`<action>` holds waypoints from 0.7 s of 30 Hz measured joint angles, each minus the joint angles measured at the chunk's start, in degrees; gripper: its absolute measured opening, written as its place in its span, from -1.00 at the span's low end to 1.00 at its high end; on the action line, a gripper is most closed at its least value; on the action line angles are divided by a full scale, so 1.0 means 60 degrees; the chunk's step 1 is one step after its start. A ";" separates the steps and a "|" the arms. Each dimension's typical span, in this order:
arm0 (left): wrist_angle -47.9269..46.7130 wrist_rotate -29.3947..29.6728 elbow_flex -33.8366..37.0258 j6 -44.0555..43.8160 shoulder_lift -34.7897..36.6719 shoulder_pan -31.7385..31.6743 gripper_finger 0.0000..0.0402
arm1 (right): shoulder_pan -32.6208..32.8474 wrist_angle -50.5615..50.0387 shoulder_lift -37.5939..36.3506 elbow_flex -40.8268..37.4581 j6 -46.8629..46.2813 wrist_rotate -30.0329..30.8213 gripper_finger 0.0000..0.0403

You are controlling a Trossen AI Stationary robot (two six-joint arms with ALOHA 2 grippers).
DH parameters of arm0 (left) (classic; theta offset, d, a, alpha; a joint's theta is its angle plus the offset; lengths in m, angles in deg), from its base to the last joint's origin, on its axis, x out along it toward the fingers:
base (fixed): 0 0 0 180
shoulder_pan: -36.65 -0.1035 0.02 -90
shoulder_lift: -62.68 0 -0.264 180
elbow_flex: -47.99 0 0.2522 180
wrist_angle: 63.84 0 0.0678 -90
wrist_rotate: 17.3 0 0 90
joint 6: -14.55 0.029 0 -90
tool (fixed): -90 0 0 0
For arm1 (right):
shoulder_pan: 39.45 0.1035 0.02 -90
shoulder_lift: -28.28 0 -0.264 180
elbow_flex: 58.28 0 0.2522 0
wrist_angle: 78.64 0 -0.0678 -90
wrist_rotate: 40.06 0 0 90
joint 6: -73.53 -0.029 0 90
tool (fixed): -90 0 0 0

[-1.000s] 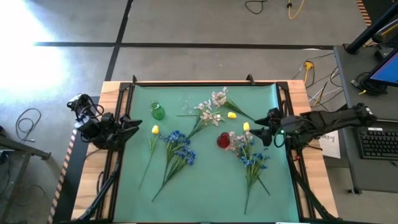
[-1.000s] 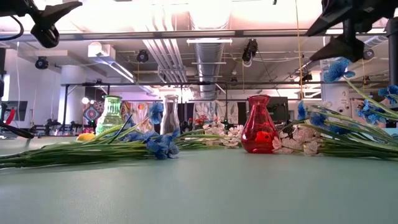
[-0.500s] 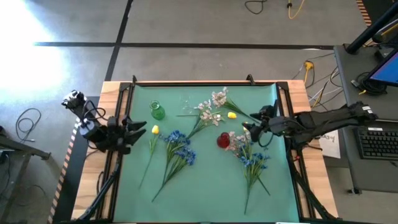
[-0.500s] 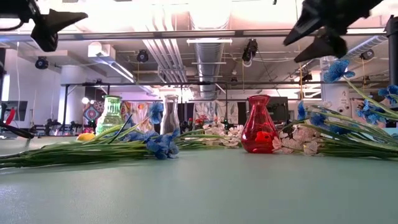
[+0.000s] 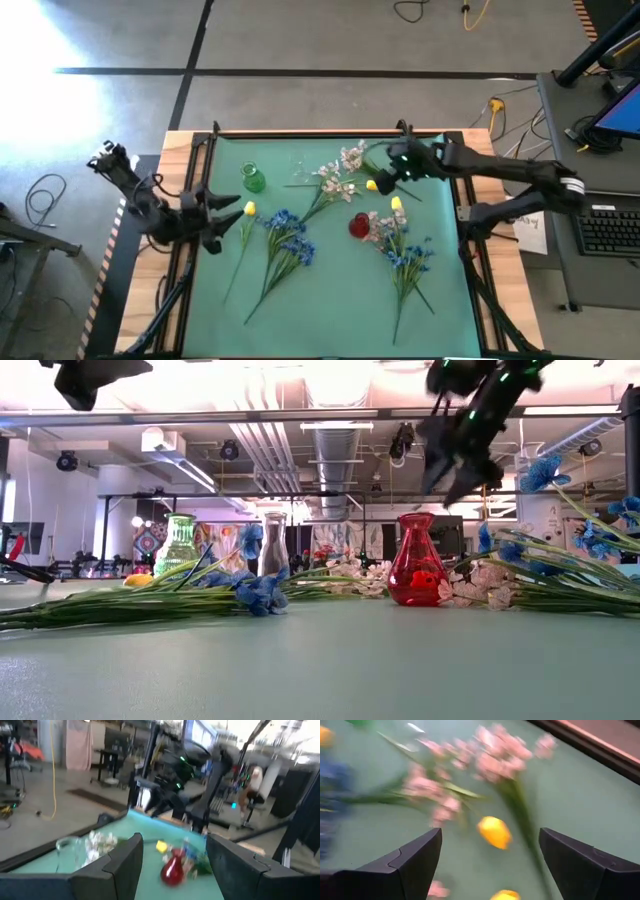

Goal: Sort flowers into vase by color
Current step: Put the top white flowers into the transparent vase

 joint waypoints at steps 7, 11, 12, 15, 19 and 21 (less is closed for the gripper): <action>-0.4439 -0.0008 -0.1216 -0.3247 -0.0315 -0.0306 0.03 | -0.0855 -0.0340 0.1906 0.0484 0.1052 -0.0039 0.61; -0.4947 -0.0014 -0.1302 -0.3568 -0.0376 -0.0472 0.03 | -0.1004 -0.0212 0.2890 0.0797 0.1469 -0.0036 0.61; -0.4942 -0.0014 -0.1299 -0.3572 -0.0364 -0.0486 0.03 | -0.1013 -0.0174 0.3104 0.0878 0.1551 -0.0037 0.61; -0.4936 -0.0007 -0.1205 -0.3603 -0.0308 -0.0507 0.03 | -0.1047 0.0048 0.3683 0.1117 0.1753 -0.0045 0.61; -0.4934 -0.0010 -0.1125 -0.3700 -0.0306 -0.0513 0.03 | -0.1156 0.0128 0.4284 0.1503 0.2025 -0.0036 0.61; -0.4878 -0.0007 -0.1098 -0.3703 -0.0303 -0.0513 0.03 | -0.1246 0.0139 0.4517 0.1649 0.2128 -0.0043 0.61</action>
